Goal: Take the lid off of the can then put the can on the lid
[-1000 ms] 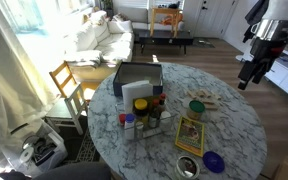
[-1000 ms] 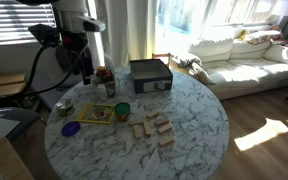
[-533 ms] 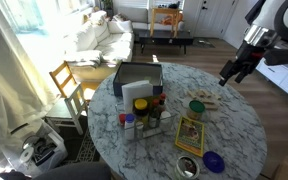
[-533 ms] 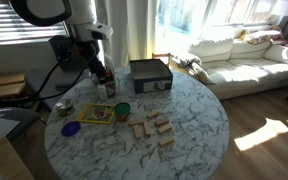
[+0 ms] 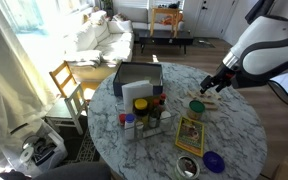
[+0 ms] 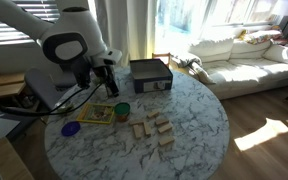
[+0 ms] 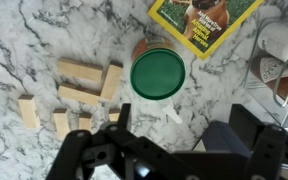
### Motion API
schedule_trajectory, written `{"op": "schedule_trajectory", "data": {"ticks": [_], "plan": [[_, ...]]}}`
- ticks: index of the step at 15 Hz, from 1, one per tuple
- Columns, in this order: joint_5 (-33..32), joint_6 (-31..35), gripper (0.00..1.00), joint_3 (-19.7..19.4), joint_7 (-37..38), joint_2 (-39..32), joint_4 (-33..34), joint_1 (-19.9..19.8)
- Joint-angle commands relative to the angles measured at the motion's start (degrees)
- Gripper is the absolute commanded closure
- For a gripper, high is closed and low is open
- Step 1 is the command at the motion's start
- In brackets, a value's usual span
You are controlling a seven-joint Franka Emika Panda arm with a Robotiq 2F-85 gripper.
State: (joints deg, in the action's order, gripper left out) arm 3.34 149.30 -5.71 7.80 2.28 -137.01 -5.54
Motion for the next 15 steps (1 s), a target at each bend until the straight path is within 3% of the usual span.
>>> {"op": "schedule_trajectory", "data": {"ticks": [1,4,15], "plan": [[0.0,-0.2,0.00,0.1,0.0,0.2,0.3,-0.1],[-0.7,0.2,0.00,-0.2,0.0,0.0,0.8,-0.5],[4.9,1.1,0.00,-0.8,-17.5,-11.5,4.9,-2.9]]}}
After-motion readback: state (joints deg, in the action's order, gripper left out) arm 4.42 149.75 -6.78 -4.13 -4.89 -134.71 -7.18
